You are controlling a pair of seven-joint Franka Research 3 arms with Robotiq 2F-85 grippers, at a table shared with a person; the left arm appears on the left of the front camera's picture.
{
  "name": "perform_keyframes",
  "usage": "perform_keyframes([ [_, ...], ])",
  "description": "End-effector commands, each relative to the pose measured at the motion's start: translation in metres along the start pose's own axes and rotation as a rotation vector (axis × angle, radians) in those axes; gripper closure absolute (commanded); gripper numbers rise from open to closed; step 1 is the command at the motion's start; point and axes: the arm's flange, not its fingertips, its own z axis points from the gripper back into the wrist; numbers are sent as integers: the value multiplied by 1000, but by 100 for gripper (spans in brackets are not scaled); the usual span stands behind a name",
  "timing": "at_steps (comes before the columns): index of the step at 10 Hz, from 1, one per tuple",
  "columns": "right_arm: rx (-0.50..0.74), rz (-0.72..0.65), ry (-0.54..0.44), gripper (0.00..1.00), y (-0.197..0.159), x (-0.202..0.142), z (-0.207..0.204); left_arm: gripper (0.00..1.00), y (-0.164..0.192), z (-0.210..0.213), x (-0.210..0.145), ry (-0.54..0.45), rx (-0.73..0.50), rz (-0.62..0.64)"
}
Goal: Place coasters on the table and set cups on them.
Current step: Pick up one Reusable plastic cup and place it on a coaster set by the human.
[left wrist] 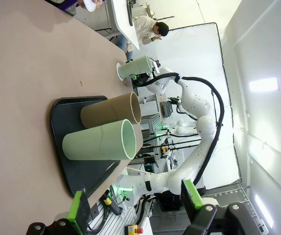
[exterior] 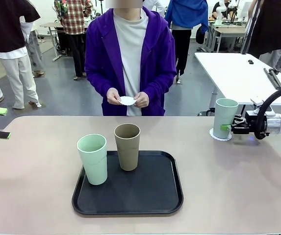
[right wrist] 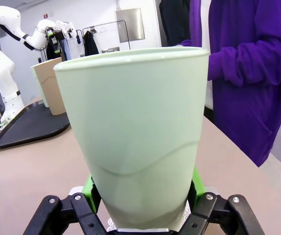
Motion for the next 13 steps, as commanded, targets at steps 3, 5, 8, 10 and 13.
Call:
perform_keyframes([
  [3,-5,6,-13,17,-15,-5,-1,0,0,1,0,-6,-9,-13],
  [5,-7,0,13,3,-14,-5,0,0,0,1,0,-6,-9,-13],
  [8,-10,6,47,0,-11,-4,0,0,0,1,0,-6,-9,-13],
  [10,-10,11,60,0,-9,-4,-1,0,0,1,0,-6,-9,-13],
  [13,-31,-2,173,0,-5,0,3,0,0,1,0,-6,-9,-13],
])
